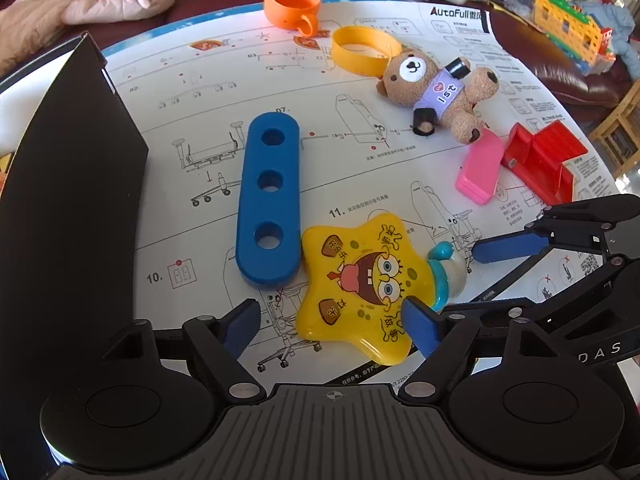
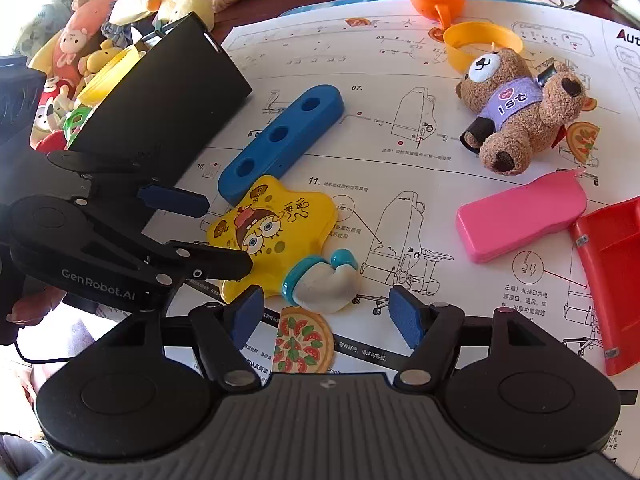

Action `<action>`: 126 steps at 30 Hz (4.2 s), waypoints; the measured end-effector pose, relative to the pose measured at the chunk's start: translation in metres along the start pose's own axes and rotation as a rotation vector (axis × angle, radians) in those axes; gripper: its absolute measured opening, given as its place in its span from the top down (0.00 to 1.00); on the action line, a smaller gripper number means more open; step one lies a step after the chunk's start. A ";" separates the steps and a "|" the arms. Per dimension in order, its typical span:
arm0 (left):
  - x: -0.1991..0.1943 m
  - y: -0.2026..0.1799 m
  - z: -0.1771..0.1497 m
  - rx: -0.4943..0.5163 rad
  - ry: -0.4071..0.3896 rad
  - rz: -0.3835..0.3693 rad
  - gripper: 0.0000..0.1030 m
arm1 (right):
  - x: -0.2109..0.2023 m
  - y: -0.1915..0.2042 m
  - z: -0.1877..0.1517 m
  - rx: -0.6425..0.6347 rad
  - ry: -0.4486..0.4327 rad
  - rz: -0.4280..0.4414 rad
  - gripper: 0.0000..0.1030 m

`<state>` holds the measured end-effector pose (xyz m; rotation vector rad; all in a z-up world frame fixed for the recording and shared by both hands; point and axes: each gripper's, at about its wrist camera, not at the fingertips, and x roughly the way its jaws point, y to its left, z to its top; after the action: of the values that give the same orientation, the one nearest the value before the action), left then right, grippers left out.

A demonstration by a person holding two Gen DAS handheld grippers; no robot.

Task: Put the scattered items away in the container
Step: 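Place the left gripper around the star toy while the right gripper approaches its white handle, then close the left gripper on the star body while the right gripper closes on the white handle, then lift the yellow star toy off the sheet with both grippers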

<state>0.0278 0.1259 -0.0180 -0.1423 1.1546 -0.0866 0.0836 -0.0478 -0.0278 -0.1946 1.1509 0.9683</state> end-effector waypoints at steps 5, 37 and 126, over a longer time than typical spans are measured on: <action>0.002 0.004 0.000 -0.005 0.019 -0.027 0.15 | -0.003 0.009 -0.001 -0.129 0.006 -0.002 0.30; 0.016 -0.039 -0.006 0.368 0.025 0.066 0.32 | 0.009 0.016 0.001 -0.383 0.039 -0.009 0.56; -0.010 -0.006 -0.058 0.067 -0.142 -0.081 0.32 | 0.009 0.009 0.004 -0.166 0.160 0.179 0.38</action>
<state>-0.0297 0.1178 -0.0311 -0.1335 1.0027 -0.1840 0.0800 -0.0354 -0.0303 -0.3109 1.2494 1.2254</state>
